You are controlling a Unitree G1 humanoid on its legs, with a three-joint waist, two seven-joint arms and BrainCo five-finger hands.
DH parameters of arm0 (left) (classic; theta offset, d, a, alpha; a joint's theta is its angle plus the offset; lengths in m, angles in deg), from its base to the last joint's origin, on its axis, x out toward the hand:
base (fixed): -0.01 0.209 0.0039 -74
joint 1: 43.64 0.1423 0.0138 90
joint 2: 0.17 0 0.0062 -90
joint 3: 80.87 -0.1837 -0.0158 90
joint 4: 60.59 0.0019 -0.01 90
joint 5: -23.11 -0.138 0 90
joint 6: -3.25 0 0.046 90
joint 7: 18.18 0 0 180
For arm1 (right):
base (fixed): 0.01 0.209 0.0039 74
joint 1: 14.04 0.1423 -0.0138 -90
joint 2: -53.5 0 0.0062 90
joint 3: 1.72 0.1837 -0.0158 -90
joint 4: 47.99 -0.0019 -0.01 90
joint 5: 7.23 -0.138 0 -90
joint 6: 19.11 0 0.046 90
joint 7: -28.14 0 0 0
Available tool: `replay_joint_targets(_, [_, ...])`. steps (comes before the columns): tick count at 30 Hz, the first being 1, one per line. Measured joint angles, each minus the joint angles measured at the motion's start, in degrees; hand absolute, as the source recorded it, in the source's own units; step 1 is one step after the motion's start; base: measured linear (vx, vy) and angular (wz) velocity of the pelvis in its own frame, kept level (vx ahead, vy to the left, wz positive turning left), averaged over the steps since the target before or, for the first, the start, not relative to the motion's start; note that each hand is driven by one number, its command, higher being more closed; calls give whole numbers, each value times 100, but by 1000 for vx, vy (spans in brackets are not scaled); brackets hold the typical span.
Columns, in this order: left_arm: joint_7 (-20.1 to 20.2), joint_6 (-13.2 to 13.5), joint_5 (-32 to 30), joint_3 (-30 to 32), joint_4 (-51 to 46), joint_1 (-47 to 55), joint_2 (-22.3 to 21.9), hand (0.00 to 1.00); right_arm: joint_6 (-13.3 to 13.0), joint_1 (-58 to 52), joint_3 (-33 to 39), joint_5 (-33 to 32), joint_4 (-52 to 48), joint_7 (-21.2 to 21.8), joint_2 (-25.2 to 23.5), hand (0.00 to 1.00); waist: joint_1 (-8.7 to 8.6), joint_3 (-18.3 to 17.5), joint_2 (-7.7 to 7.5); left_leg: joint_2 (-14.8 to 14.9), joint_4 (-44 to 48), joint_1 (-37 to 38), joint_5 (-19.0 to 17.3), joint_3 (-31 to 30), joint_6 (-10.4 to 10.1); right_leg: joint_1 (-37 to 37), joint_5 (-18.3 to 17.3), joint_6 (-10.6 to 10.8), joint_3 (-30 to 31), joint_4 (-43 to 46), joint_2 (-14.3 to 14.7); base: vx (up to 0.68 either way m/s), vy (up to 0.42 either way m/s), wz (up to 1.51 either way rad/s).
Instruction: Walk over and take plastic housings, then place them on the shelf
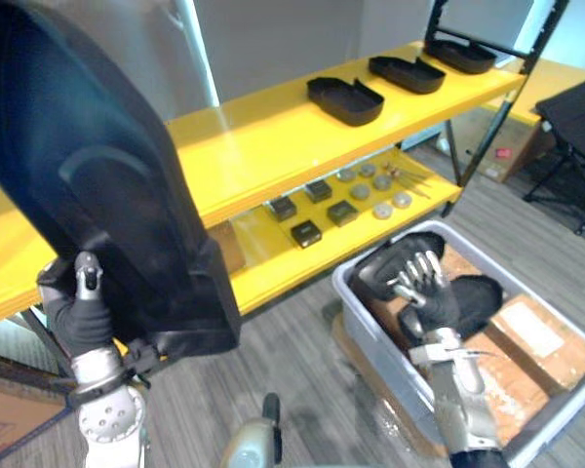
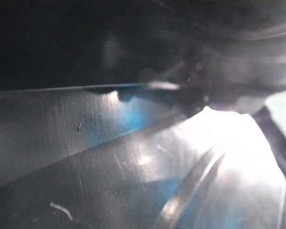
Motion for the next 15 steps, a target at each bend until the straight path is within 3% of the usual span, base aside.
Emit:
replay_joint_targets(3, [27,-2,7,92,-212,2,-110,100,-29,22,0,27,-4,-12,-132,0,93,30,-242,-322,280,-7,-318,4,77,261,-127,-107,-158,-105,-282,152,104,22])
replay_joint_targets(4, [31,14,11,105,-319,-25,-196,100,-60,29,6,38,-8,-23,-99,0,102,19,-278,-398,486,-16,-537,-12,104,287,-42,-206,-159,241,-332,211,133,34])
replay_joint_targets(5, [40,38,12,110,-327,-49,-215,100,-115,27,-7,58,-7,-26,-83,0,103,-16,-213,-427,594,13,-644,-117,151,-78,171,-554,9,1189,-482,245,176,44])
replay_joint_targets(6, [45,37,10,158,-330,-57,-151,100,-234,57,-18,104,-9,-26,-89,0,95,-47,-213,-460,537,112,-699,-186,194,-553,617,-865,234,2120,-635,201,175,43])
replay_joint_targets(8, [32,23,2,300,-355,-64,-78,100,-316,139,-15,242,-7,-26,-100,0,89,-51,-245,-474,320,355,-744,-251,263,-960,1453,-831,597,2888,-731,227,122,17])
replay_joint_targets(9, [-20,-15,5,322,-360,-78,-16,100,-385,197,-18,334,-4,-26,-101,0,83,-57,-257,-480,176,516,-765,-331,303,-1172,1700,-758,776,3277,-763,275,79,14])
replay_joint_targets(10, [-82,-57,18,319,-356,-122,89,100,-429,297,-25,456,-3,-20,-98,0,78,-39,-226,-458,108,661,-815,-400,385,-1433,1198,-641,871,3560,-750,216,47,12])
replay_joint_targets(11, [-128,-70,23,319,-347,-161,103,100,-428,368,-36,459,-3,-19,-86,0,76,-53,-249,-434,90,735,-820,-438,433,-1526,963,-610,898,3521,-676,253,62,25])
replay_joint_targets(12, [-187,-88,24,292,-277,-308,146,100,-423,496,-38,458,-7,-15,-49,0,21,-21,-169,-378,84,856,-881,-544,425,-1647,619,-579,912,3134,-464,269,56,39])
replay_joint_targets(14, [-265,-178,22,260,-167,-536,258,100,-401,640,-39,454,-9,3,22,0,-58,-52,-130,-303,84,948,-935,-687,350,-1788,462,-543,1089,2178,-95,256,16,49])
replay_joint_targets(15, [-389,-279,21,251,52,-794,387,100,-387,726,-38,444,-33,38,163,0,-92,-67,-127,-268,116,1035,-1041,-873,271,-1885,542,-397,1564,1122,255,171,-48,52])
